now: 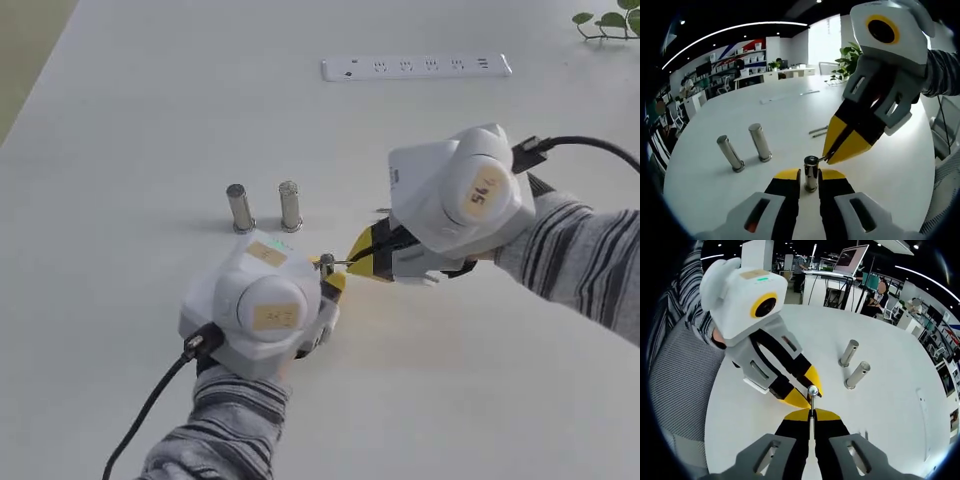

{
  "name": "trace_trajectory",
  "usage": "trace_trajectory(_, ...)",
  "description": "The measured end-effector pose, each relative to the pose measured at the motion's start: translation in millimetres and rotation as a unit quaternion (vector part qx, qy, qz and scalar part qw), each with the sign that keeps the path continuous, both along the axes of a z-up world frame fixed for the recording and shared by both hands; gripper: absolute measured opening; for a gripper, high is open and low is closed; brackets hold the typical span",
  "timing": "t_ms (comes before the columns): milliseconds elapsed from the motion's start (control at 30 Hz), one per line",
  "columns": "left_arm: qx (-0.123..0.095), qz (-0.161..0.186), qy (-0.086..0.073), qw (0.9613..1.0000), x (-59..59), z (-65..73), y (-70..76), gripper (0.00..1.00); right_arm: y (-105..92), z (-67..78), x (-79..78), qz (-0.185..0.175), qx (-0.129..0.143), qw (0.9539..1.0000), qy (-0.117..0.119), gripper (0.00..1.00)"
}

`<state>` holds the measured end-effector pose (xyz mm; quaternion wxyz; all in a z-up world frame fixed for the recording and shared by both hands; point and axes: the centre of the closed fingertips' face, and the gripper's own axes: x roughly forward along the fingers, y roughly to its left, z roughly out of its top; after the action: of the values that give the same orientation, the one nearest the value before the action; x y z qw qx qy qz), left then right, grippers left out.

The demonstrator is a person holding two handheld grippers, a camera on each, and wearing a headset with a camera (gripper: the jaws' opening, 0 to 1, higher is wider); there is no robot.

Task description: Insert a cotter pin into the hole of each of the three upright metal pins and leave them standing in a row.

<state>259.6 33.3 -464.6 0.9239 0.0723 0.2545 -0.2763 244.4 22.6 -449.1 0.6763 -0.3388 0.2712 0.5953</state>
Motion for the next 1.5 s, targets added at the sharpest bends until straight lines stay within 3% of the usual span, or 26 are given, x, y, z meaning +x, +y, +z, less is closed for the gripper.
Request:
trace_trajectory(400,0.011,0.013,-0.002,0.9999,-4.2,-1.0,2.5,0.06,1.5,-0.2,0.7,-0.026,0.001,0.9996,0.01,0.0)
trace_trajectory(833,0.016,0.011,-0.005,0.9998,-4.1,-1.9,2.2,0.05,8.4,-0.8,3.4,-0.005,0.001,1.0,-0.005,0.0)
trace_trajectory(1067,0.014,0.012,-0.004,0.9998,-4.2,-1.9,2.0,0.05,3.6,3.0,5.6,-0.022,0.005,0.9997,-0.002,0.05)
trace_trajectory(1500,0.016,0.015,-0.005,0.9998,-3.9,-2.5,1.8,0.05,2.2,5.1,2.1,-0.031,0.017,0.9993,0.014,0.0)
